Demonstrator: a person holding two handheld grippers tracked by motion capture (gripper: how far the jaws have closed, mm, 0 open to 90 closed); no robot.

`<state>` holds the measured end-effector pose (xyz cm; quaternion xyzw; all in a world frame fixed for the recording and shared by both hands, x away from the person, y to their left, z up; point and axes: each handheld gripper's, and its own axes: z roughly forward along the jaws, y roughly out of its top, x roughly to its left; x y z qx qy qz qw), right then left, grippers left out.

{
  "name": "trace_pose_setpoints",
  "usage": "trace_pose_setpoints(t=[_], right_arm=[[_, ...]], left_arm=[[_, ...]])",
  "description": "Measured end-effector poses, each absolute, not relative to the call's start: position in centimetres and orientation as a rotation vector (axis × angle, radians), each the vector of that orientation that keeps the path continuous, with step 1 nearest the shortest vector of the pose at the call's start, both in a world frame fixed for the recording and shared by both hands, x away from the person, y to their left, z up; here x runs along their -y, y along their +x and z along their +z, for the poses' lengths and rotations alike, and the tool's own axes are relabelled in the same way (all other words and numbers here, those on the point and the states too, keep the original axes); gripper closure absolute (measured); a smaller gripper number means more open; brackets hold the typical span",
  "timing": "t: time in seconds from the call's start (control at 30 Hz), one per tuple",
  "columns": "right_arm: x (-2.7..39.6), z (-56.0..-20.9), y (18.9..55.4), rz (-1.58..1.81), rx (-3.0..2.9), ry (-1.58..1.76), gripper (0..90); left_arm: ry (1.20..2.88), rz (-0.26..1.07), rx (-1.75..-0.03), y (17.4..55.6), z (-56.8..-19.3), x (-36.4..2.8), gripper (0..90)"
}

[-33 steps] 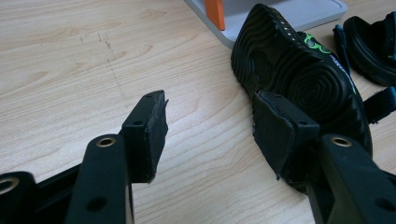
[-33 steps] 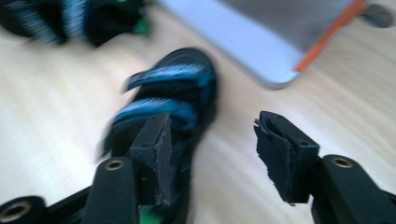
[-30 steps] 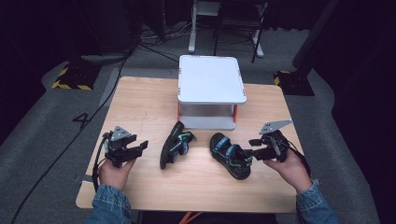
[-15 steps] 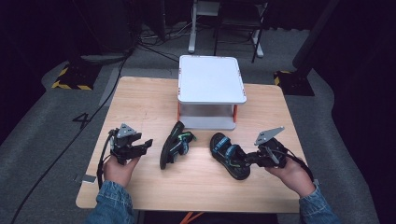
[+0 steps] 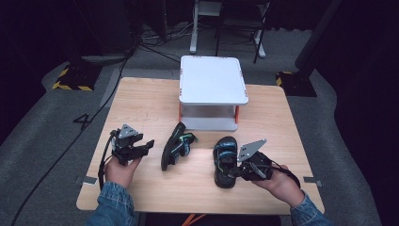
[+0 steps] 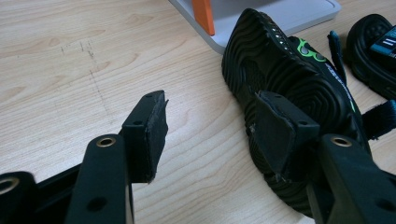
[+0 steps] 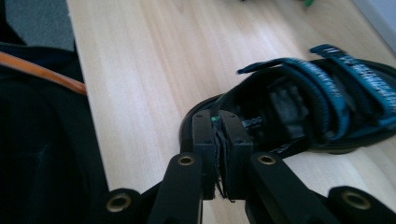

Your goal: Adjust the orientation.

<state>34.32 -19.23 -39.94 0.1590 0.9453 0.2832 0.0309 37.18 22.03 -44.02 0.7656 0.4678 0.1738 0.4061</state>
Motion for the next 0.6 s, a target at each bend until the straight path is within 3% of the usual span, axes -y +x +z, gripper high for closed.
trace_pose_setpoints(t=[0.43, 0.5, 0.57, 0.6], right_arm=[[20.3, -39.4, 33.7, 0.834, -3.003, 0.459, 85.8], [20.6, -39.4, 34.2, 0.878, -2.999, 0.508, 80.7], [21.0, -39.1, 34.5, 0.954, -2.962, 0.561, 67.4], [21.0, -39.1, 34.5, 0.954, -2.962, 0.561, 67.4]], left_arm=[[1.932, 0.433, -1.172, 37.6, -44.0, -21.8, 44.5], [1.935, 0.433, -1.173, 37.7, -44.0, -21.7, 44.5], [1.935, 0.428, -1.171, 37.7, -44.0, -21.7, 44.5], [1.935, 0.428, -1.171, 37.7, -44.0, -21.7, 44.5]])
